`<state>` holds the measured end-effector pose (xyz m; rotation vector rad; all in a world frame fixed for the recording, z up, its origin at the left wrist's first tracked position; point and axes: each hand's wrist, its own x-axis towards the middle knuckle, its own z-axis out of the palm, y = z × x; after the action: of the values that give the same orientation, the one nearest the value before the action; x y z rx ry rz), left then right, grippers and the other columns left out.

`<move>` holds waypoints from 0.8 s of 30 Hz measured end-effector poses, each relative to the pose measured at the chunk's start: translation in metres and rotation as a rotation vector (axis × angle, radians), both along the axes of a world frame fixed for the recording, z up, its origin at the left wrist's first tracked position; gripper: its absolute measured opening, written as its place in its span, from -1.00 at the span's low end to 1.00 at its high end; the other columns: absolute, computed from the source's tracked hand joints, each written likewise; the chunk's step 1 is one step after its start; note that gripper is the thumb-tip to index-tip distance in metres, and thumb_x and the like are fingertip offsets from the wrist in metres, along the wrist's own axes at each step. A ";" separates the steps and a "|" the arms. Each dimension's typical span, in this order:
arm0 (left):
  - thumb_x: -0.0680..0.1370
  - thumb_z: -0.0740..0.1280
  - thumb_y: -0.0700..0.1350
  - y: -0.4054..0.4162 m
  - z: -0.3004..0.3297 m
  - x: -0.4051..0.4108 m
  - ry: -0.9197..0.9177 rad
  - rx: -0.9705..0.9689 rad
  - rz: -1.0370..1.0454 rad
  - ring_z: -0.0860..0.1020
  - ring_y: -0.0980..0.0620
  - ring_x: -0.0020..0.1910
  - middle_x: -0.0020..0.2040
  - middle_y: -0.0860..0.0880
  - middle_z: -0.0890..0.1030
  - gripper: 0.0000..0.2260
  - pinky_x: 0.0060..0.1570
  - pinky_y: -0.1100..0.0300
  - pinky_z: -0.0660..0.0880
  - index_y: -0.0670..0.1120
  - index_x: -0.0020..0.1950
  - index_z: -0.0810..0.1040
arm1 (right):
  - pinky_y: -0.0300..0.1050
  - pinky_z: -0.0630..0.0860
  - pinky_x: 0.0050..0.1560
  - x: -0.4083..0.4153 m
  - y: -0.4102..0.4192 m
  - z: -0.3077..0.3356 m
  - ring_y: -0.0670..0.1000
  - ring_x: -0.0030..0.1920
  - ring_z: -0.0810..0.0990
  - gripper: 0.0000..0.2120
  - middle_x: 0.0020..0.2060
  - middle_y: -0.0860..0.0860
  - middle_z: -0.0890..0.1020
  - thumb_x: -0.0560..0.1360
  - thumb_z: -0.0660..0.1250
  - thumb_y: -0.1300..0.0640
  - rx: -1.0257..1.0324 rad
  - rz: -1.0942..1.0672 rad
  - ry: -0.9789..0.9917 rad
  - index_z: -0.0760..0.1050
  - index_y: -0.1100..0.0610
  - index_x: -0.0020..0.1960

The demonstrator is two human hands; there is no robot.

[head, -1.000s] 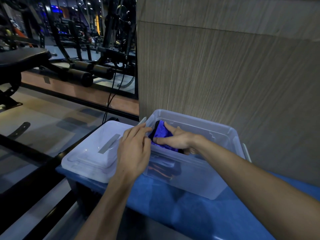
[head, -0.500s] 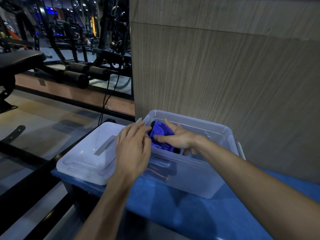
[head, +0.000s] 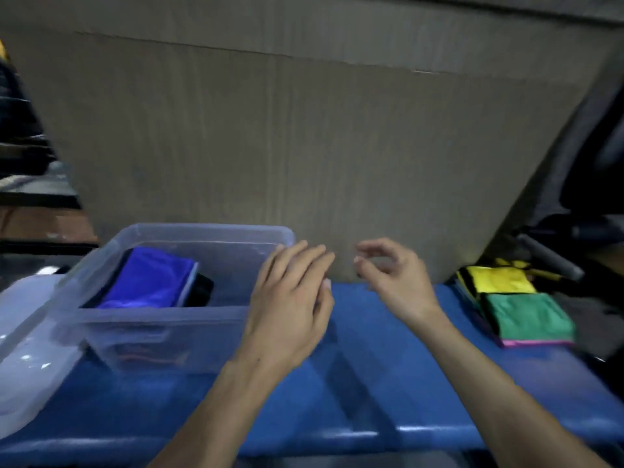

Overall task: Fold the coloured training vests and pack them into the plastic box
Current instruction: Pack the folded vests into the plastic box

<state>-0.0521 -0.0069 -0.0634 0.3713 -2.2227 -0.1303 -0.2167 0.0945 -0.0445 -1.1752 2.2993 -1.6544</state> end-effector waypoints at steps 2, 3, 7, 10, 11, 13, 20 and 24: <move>0.63 0.17 -0.07 0.023 -0.009 -0.031 -0.047 -0.031 -0.081 0.47 -0.07 0.38 0.33 -0.01 0.59 -0.65 0.46 -0.10 0.31 -0.11 0.33 0.60 | 0.14 0.66 -0.06 -0.045 0.051 -0.023 0.07 -0.14 0.71 -0.84 -0.09 -0.07 0.71 0.49 0.48 0.14 0.037 -0.222 -0.095 0.62 0.05 0.07; 0.63 0.17 -0.07 0.032 -0.015 -0.045 -0.078 -0.048 -0.113 0.47 -0.07 0.37 0.31 -0.01 0.60 -0.65 0.46 -0.09 0.31 -0.10 0.32 0.60 | 0.16 0.65 -0.03 -0.068 0.076 -0.038 0.11 -0.13 0.70 -0.79 -0.05 0.00 0.71 0.48 0.49 0.13 0.067 -0.346 -0.144 0.61 0.09 0.10; 0.64 0.14 -0.04 0.053 -0.035 -0.086 -0.186 -0.086 -0.187 0.51 -0.07 0.32 0.27 0.00 0.62 -0.65 0.45 -0.08 0.32 -0.09 0.30 0.61 | 0.23 0.56 0.17 -0.137 0.162 -0.084 0.22 0.12 0.61 -0.41 0.14 0.15 0.59 0.30 0.50 -0.17 0.055 -0.745 -0.394 0.47 0.12 0.20; 0.62 0.14 -0.04 0.060 -0.048 -0.107 -0.224 -0.103 -0.209 0.54 -0.08 0.27 0.23 -0.01 0.64 -0.65 0.43 -0.05 0.31 -0.09 0.26 0.62 | 0.25 0.59 0.09 -0.154 0.192 -0.092 0.13 -0.11 0.57 -0.65 0.01 0.16 0.56 0.47 0.49 0.05 -0.075 -0.801 -0.645 0.40 0.15 0.09; 0.62 0.15 -0.04 0.061 -0.052 -0.113 -0.234 -0.106 -0.215 0.55 -0.08 0.25 0.21 -0.01 0.64 -0.65 0.43 -0.04 0.30 -0.10 0.25 0.63 | 0.16 0.59 -0.01 -0.161 0.193 -0.092 0.10 -0.13 0.57 -0.72 0.01 0.14 0.58 0.50 0.47 0.11 -0.101 -0.785 -0.698 0.41 0.13 0.08; 0.61 0.15 -0.05 0.063 -0.060 -0.122 -0.263 -0.109 -0.222 0.56 -0.08 0.22 0.19 0.00 0.64 -0.66 0.42 -0.03 0.30 -0.10 0.24 0.63 | 0.10 0.62 -0.08 -0.184 0.186 -0.104 0.20 0.03 0.65 -0.44 0.17 0.16 0.60 0.37 0.54 0.01 -0.090 -0.784 -0.759 0.38 0.10 0.25; 0.62 0.16 -0.03 0.062 -0.074 -0.129 -0.350 -0.074 -0.244 0.56 -0.01 0.20 0.21 0.05 0.63 -0.66 0.43 -0.02 0.30 -0.06 0.27 0.62 | 0.14 0.42 0.28 -0.206 0.139 -0.095 0.32 0.31 0.45 -0.08 0.54 0.24 0.12 0.51 0.46 0.05 -0.145 -0.974 -0.752 -0.08 -0.11 0.65; 0.62 0.16 -0.04 0.059 -0.068 -0.121 -0.346 -0.079 -0.231 0.54 -0.02 0.24 0.23 0.04 0.61 -0.66 0.45 -0.02 0.28 -0.07 0.29 0.61 | 0.09 0.43 0.30 -0.211 0.135 -0.103 0.28 0.29 0.47 -0.06 0.52 0.20 0.11 0.48 0.50 0.10 -0.207 -0.986 -0.732 -0.02 -0.15 0.64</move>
<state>-0.1731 0.0521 -0.1311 0.0963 -2.6002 -0.1075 -0.4277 0.2291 -0.1478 0.6778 2.2614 -2.0692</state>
